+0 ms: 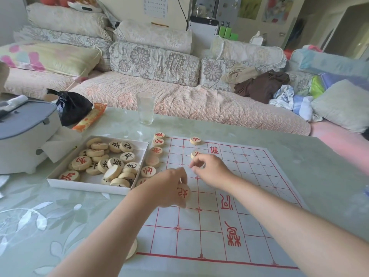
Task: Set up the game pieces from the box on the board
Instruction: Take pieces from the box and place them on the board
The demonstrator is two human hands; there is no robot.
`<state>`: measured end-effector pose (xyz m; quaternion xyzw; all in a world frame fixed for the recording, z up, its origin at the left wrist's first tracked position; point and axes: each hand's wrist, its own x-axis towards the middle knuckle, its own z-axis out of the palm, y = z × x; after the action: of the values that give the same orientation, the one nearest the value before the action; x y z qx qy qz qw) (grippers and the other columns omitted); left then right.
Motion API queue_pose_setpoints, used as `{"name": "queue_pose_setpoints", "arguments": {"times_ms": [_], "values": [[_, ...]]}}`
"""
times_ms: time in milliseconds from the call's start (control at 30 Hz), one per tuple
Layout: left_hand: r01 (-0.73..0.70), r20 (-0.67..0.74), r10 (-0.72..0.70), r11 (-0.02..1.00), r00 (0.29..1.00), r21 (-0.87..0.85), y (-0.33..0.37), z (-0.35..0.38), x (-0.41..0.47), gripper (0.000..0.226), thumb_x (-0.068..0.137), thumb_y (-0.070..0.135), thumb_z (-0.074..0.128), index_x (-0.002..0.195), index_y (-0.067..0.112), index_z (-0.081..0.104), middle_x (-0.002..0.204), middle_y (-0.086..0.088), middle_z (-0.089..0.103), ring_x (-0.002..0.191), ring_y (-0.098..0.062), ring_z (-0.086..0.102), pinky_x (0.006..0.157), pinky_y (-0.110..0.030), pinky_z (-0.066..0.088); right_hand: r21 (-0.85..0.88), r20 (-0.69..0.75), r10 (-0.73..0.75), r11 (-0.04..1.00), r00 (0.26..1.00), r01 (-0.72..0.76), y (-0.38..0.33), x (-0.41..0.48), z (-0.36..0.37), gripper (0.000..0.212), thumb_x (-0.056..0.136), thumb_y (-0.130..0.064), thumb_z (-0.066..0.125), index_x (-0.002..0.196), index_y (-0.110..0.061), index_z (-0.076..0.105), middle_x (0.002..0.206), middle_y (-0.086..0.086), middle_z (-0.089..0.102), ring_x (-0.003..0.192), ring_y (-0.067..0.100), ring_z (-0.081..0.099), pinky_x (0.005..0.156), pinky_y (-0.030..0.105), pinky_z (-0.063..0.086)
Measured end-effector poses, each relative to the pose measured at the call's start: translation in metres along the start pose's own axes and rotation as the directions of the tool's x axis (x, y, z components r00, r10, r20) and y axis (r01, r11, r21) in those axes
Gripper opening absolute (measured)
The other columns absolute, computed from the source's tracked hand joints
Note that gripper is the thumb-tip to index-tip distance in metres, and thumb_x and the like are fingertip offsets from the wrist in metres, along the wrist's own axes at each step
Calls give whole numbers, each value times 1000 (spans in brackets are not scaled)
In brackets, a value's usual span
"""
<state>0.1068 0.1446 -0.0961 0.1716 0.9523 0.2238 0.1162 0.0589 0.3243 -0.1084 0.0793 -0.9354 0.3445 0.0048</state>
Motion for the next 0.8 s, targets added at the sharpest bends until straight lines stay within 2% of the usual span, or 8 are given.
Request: {"name": "queue_pose_setpoints", "arguments": {"times_ms": [133, 233, 400, 533, 600, 667, 733, 800], "values": [[59, -141, -83, 985, 986, -165, 3, -6, 1, 45, 72, 31, 82, 106, 22, 53, 91, 3, 60, 65, -9, 50, 47, -20, 37, 401, 259, 107, 892, 960, -208, -22, -25, -2, 20, 95, -25, 58, 100, -9, 69, 80, -1, 71, 63, 20, 63, 51, 23, 40], [85, -145, -144, 931, 979, -354, 2, -10, -1, 32, 75, 28, 78, 98, 17, 59, 75, 2, 66, 58, -10, 56, 47, -18, 43, 545, 310, 62, 806, 949, -231, -28, -33, -4, 22, 99, -25, 58, 107, -7, 67, 86, 6, 71, 64, 22, 66, 52, 26, 43], [106, -55, -235, 621, 970, -776, 3, -18, -7, 21, 86, 24, 70, 100, 9, 66, 82, -7, 72, 65, -14, 66, 54, -19, 49, 536, 174, 73, 829, 982, -157, -32, -33, -2, 16, 99, -16, 60, 110, -6, 64, 87, 7, 69, 60, 18, 65, 53, 25, 48], [149, -72, -350, 563, 934, -813, 0, -21, -6, 10, 88, 18, 66, 87, 9, 70, 79, -9, 70, 67, -19, 60, 61, -26, 50, 465, 100, 25, 883, 995, -69, -38, -32, 2, 15, 93, -19, 68, 107, -14, 64, 93, 4, 71, 62, 15, 66, 56, 28, 50], [150, -68, -399, 488, 914, -860, -1, -22, -4, 9, 86, 12, 68, 84, 4, 71, 78, -15, 67, 68, -22, 59, 74, -35, 56, 374, 58, -33, 927, 998, 9, -45, -33, 5, 26, 82, -25, 80, 104, -25, 66, 93, -7, 70, 63, 7, 64, 57, 19, 49], [137, -68, -413, 447, 908, -884, -2, -23, -2, 18, 83, 11, 71, 91, -5, 70, 79, -15, 65, 68, -23, 62, 81, -37, 57, 310, 27, -88, 948, 996, 76, -51, -33, 6, 33, 76, -20, 85, 101, -31, 65, 80, -12, 66, 58, -2, 58, 56, 6, 42], [122, -120, -413, 514, 903, -849, -6, -24, 1, 30, 80, 24, 73, 95, -2, 70, 75, -10, 67, 66, -20, 64, 74, -33, 57, 237, -8, -108, 966, 994, 107, -55, -28, 7, 35, 76, -20, 85, 103, -31, 66, 78, -14, 61, 57, -3, 54, 56, 3, 38], [134, -273, -386, 758, 881, -638, -12, -25, 3, 32, 82, 36, 65, 102, 12, 69, 84, -4, 70, 71, -18, 62, 62, -24, 49, 183, -35, -109, 976, 993, 114, -55, -16, 9, 36, 76, -27, 85, 107, -30, 67, 82, -15, 59, 60, 0, 51, 57, 5, 37]]}}
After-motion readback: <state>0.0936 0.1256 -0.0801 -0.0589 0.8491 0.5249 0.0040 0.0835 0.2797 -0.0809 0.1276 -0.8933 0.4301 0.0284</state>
